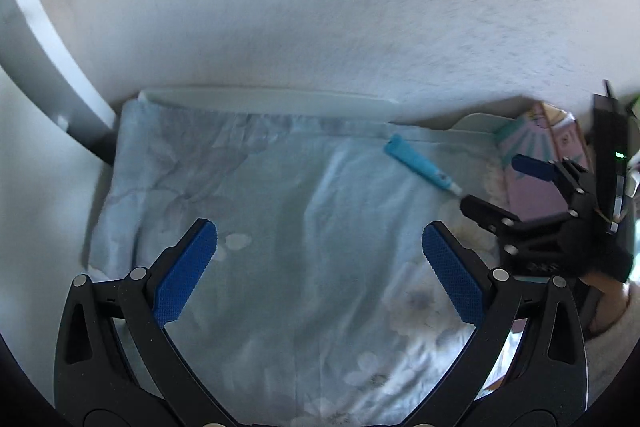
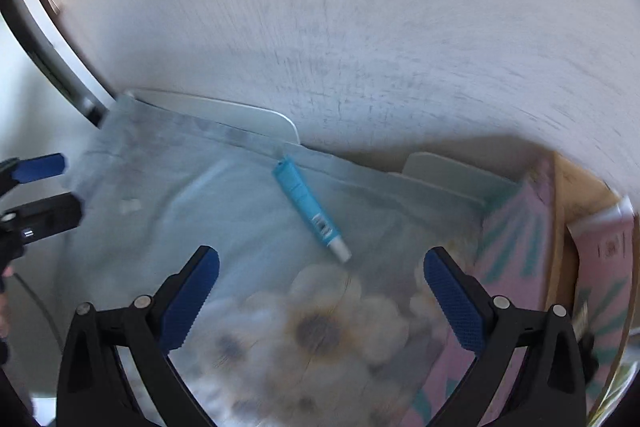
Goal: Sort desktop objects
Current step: 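Move the right gripper back over the blue tube on the sheet, then grasp the blue tube with the right gripper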
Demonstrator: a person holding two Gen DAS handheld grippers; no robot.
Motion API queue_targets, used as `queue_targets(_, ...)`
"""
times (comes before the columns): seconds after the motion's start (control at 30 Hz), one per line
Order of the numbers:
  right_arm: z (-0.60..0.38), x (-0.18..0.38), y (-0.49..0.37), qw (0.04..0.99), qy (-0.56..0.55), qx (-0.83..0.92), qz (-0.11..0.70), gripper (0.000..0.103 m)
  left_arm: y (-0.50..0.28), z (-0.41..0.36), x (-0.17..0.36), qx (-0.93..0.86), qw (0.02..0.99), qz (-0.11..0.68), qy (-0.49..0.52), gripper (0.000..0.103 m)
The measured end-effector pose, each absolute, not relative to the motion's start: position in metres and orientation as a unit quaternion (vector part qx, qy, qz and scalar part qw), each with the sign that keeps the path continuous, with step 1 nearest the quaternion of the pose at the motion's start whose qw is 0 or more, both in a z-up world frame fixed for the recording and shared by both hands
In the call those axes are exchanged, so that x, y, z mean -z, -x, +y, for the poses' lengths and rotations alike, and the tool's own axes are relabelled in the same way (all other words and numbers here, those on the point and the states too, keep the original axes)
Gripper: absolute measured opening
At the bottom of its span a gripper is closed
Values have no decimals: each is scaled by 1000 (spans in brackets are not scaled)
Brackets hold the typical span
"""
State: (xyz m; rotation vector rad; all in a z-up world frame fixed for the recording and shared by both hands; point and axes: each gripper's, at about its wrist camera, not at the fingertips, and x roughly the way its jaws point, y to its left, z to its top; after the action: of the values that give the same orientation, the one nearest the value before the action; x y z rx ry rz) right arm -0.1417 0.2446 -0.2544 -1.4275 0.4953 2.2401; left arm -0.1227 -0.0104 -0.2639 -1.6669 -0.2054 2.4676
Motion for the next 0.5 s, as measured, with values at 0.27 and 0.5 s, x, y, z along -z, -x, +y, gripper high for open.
queue_targets(0.27, 260, 316, 177, 217, 571, -780, 134, 70, 130, -20, 300, -818, 86, -81, 563, 99)
queue_targets(0.5, 262, 318, 177, 200, 558, -793, 144, 23, 129, -21, 314, -815, 108, -86, 563, 25)
